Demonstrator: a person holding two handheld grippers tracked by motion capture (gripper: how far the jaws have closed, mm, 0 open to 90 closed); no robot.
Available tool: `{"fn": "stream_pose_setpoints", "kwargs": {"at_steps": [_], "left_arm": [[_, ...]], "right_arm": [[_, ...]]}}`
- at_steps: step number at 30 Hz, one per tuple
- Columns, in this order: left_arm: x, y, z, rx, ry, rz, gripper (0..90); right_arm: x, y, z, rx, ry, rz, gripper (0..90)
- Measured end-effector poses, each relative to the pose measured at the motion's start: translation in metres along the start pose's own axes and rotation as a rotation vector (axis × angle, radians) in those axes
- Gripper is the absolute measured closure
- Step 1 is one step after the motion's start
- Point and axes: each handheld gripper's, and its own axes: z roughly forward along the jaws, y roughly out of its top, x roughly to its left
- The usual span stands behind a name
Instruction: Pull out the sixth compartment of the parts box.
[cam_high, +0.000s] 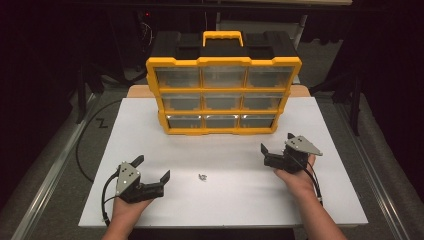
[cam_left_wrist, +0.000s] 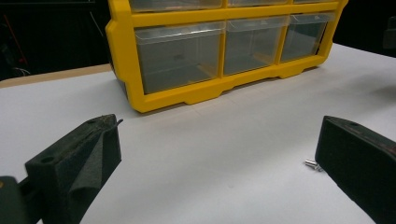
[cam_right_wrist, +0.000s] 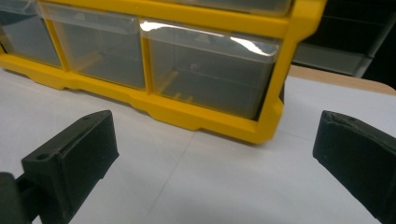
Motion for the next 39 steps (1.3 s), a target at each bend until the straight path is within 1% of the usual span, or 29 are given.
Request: {"fn": "stream_pose_setpoints", "kwargs": {"at_steps": [2,4,8,10,12,13,14,17,18,22,23,24,25,28,30,31,32,33,39], "left_arm": [[0.0,0.0,0.0,-0.002,0.003,-0.003,0.9],[0.001,0.0,-0.001,-0.002,0.005,-0.004,0.9],[0.001,0.0,-0.001,-0.003,0.006,-0.005,0.9],[0.001,0.0,0.0,-0.002,0.004,-0.005,0.9],[0.002,0.0,0.0,-0.003,0.002,-0.004,0.9],[0.002,0.0,0.0,-0.003,0.001,-0.003,0.9],[0.002,0.001,0.0,-0.004,0.0,0.0,0.9],[0.0,0.0,0.002,-0.004,0.003,-0.002,0.9],[0.0,0.001,0.002,-0.003,0.004,0.0,0.9],[0.0,0.001,0.0,-0.003,0.001,0.01,0.9],[0.0,0.001,0.0,-0.007,-0.001,0.007,0.9],[0.0,0.001,-0.001,-0.012,-0.002,0.004,0.9],[0.001,0.001,-0.001,-0.013,-0.003,0.004,0.9],[0.0,0.001,-0.001,-0.013,-0.01,0.007,0.9],[0.0,0.001,-0.001,-0.013,-0.014,0.008,0.9],[0.0,0.002,-0.002,-0.016,-0.015,0.008,0.9],[0.0,0.002,-0.002,-0.018,-0.015,0.008,0.9],[0.0,0.002,-0.002,-0.019,-0.015,0.009,0.9],[0.0,0.002,-0.002,-0.02,-0.019,0.007,0.9]], "right_arm": [[-0.001,0.002,0.004,-0.007,0.005,-0.013,1.0],[-0.003,0.004,0.008,0.0,-0.001,-0.02,1.0],[-0.004,0.003,0.013,0.011,0.003,-0.033,1.1],[-0.004,0.002,0.013,0.016,0.006,-0.034,1.1],[-0.003,0.001,0.012,0.022,0.006,-0.049,1.1],[-0.003,0.001,0.012,0.022,0.006,-0.049,1.1],[-0.002,-0.001,0.011,0.026,0.0,-0.074,1.1],[-0.002,-0.003,0.011,0.035,0.006,-0.087,1.1],[-0.002,-0.006,0.01,0.04,0.006,-0.103,1.1],[-0.004,-0.009,0.009,0.053,0.001,-0.11,1.1],[-0.005,-0.01,0.008,0.057,0.002,-0.114,1.0],[-0.006,-0.011,0.008,0.061,0.004,-0.125,1.0],[-0.006,-0.014,0.008,0.074,-0.002,-0.157,1.0],[-0.007,-0.016,0.009,0.09,-0.004,-0.17,1.0],[-0.007,-0.017,0.009,0.097,-0.013,-0.194,1.0],[-0.007,-0.018,0.008,0.099,-0.018,-0.202,1.0],[-0.007,-0.019,0.008,0.103,-0.034,-0.236,1.1],[-0.007,-0.019,0.008,0.103,-0.034,-0.236,1.1],[-0.013,-0.025,0.008,0.126,-0.079,-0.307,1.1]]}}
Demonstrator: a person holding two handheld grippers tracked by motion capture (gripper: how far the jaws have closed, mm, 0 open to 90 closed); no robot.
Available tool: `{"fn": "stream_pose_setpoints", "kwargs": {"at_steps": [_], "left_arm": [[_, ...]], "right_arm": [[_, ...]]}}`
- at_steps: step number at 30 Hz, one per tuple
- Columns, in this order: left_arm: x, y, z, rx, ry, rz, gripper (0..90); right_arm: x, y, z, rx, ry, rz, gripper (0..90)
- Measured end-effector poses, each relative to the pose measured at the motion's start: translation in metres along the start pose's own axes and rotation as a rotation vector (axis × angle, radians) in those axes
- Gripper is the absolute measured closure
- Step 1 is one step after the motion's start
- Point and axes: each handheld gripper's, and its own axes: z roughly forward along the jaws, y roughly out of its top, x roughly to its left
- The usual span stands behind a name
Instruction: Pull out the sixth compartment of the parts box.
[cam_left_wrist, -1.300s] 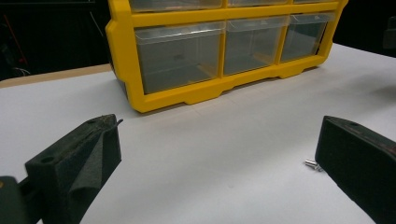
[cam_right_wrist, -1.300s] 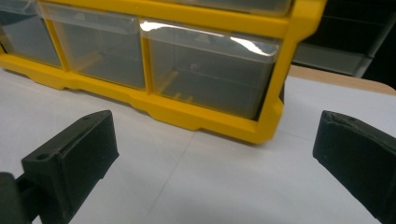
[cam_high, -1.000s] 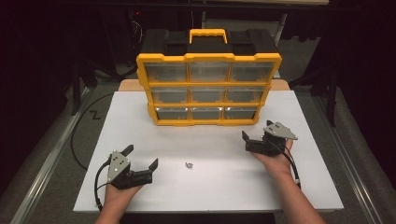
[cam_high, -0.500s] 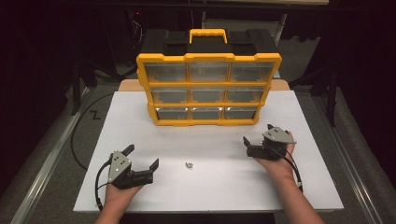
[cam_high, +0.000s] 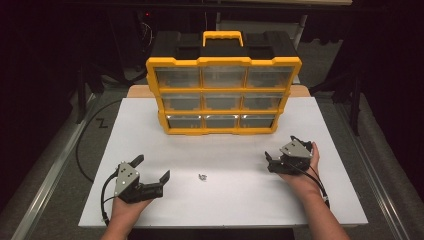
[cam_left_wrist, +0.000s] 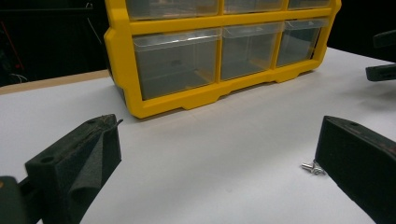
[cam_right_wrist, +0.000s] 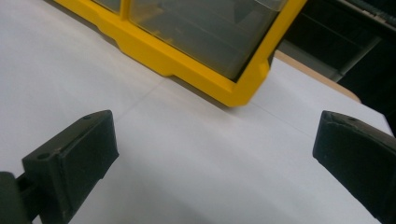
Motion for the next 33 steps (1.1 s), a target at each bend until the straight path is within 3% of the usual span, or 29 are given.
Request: {"fn": "stream_pose_setpoints", "kwargs": {"at_steps": [6,11,13,23,24,28,33], "left_arm": [[0.0,0.0,0.0,-0.002,-0.007,0.002,0.9],[0.0,0.0,0.0,-0.003,-0.013,0.002,0.9],[-0.001,0.0,0.001,-0.004,-0.015,0.003,0.9],[-0.001,-0.001,0.001,-0.004,-0.02,0.005,0.9],[-0.001,-0.001,0.001,-0.004,-0.021,0.004,0.9],[-0.002,-0.001,0.001,-0.005,-0.023,0.005,0.9],[-0.002,-0.001,0.001,-0.006,-0.028,0.005,0.9]], "right_arm": [[0.004,-0.001,-0.001,-0.007,-0.038,-0.13,1.1],[0.009,-0.001,-0.001,-0.02,-0.047,-0.193,1.5],[0.012,-0.001,-0.001,-0.013,-0.066,-0.265,1.4],[0.02,-0.001,-0.002,-0.008,-0.114,-0.397,1.5],[0.02,0.0,-0.002,-0.01,-0.125,-0.437,1.5],[0.023,-0.001,-0.001,-0.01,-0.141,-0.46,1.5],[0.028,0.001,-0.003,-0.013,-0.172,-0.531,1.4]]}}
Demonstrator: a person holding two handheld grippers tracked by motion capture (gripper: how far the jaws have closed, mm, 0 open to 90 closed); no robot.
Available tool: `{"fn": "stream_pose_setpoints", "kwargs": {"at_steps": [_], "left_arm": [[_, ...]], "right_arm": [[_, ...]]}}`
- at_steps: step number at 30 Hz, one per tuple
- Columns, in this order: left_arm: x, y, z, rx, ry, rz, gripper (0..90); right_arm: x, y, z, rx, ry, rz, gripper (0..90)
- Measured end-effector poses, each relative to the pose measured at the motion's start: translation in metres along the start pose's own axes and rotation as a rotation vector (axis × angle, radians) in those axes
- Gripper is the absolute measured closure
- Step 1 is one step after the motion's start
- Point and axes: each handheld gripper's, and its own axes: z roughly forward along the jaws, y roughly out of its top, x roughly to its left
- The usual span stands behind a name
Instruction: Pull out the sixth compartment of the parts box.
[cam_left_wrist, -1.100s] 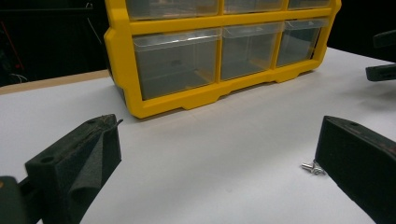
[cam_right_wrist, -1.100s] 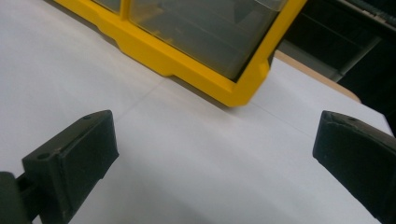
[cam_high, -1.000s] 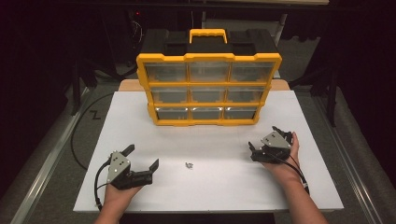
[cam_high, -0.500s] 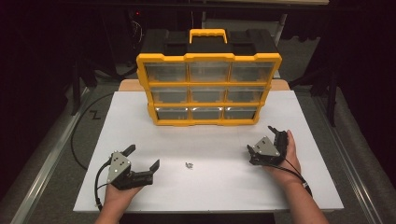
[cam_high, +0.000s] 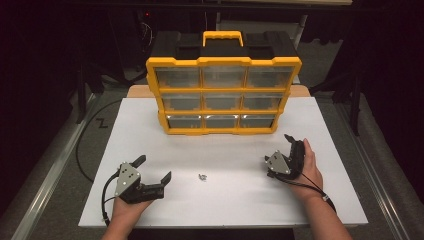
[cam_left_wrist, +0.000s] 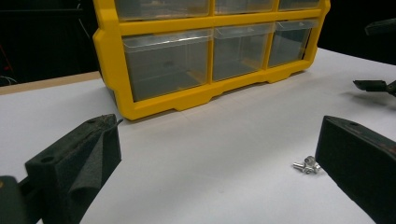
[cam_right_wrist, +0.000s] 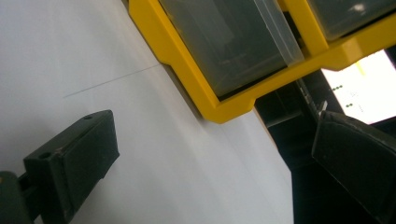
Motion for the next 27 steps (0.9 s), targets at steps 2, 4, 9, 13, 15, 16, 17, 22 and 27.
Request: {"fn": "stream_pose_setpoints", "kwargs": {"at_steps": [2,4,9,13,15,16,17,22,27], "left_arm": [[0.0,0.0,0.0,0.0,0.0,0.0,0.9],[0.0,0.0,0.0,0.0,0.0,0.0,0.9],[0.0,0.0,0.0,0.001,0.001,0.003,0.9],[0.0,0.0,0.0,0.001,0.0,0.003,0.9],[0.0,0.0,0.0,0.0,0.0,0.002,0.9],[0.0,0.0,0.0,0.001,0.0,0.002,0.9],[0.0,0.0,0.0,0.001,0.0,0.003,0.9],[0.0,0.0,0.0,-0.001,-0.001,0.002,0.9],[0.0,0.0,0.0,0.0,-0.001,0.003,0.9]], "right_arm": [[0.001,0.002,-0.001,-0.005,-0.008,-0.027,1.3],[0.003,0.003,-0.001,-0.006,-0.018,-0.048,1.3],[0.006,0.006,-0.002,0.009,-0.029,-0.113,1.2],[0.008,0.008,-0.002,0.011,-0.05,-0.172,1.1],[0.01,0.01,-0.002,0.013,-0.062,-0.195,1.1],[0.01,0.01,-0.002,0.013,-0.062,-0.195,1.1],[0.011,0.011,-0.002,0.01,-0.065,-0.214,1.1],[0.013,0.012,-0.002,0.019,-0.084,-0.248,1.1],[0.016,0.016,-0.002,0.023,-0.105,-0.307,1.2]]}}
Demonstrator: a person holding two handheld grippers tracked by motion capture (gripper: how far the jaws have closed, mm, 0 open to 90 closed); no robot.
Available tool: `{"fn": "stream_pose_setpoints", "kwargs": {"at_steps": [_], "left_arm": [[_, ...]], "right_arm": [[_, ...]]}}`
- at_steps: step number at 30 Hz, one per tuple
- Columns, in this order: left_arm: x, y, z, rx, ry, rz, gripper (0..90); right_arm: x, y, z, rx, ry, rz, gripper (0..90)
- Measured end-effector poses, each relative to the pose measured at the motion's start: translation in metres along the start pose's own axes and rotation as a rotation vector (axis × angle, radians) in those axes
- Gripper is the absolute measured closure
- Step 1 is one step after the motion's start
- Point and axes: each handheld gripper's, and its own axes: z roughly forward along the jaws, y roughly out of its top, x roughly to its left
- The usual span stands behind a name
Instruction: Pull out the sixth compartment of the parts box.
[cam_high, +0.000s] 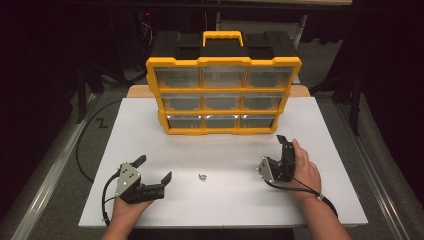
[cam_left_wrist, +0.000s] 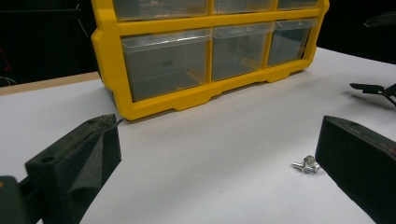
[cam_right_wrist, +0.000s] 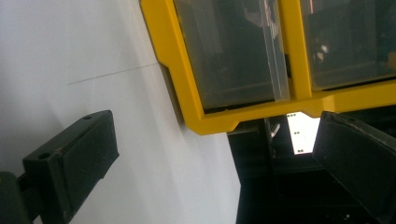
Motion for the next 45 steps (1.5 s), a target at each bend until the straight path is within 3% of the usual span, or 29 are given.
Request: {"fn": "stream_pose_setpoints", "kwargs": {"at_steps": [9,11,19,30,36,45], "left_arm": [[0.0,0.0,0.0,-0.004,0.002,0.001,0.9],[0.0,0.0,0.0,-0.005,0.003,0.002,0.9],[0.0,0.0,0.0,-0.003,0.011,0.011,0.9],[-0.001,0.0,0.0,0.001,0.017,0.038,0.9],[-0.004,0.002,0.001,0.015,0.064,0.095,0.3],[-0.004,0.002,0.001,0.023,0.042,0.087,0.4]], "right_arm": [[0.002,0.004,0.001,0.009,-0.022,-0.063,1.3],[0.003,0.005,0.002,0.014,-0.037,-0.099,1.3],[0.003,0.009,0.003,0.015,-0.085,-0.156,1.4],[0.001,0.012,-0.001,-0.002,-0.09,-0.136,3.2],[-0.001,0.014,-0.002,-0.01,-0.091,-0.123,3.6],[-0.008,0.023,-0.005,-0.015,-0.099,-0.112,5.6]]}}
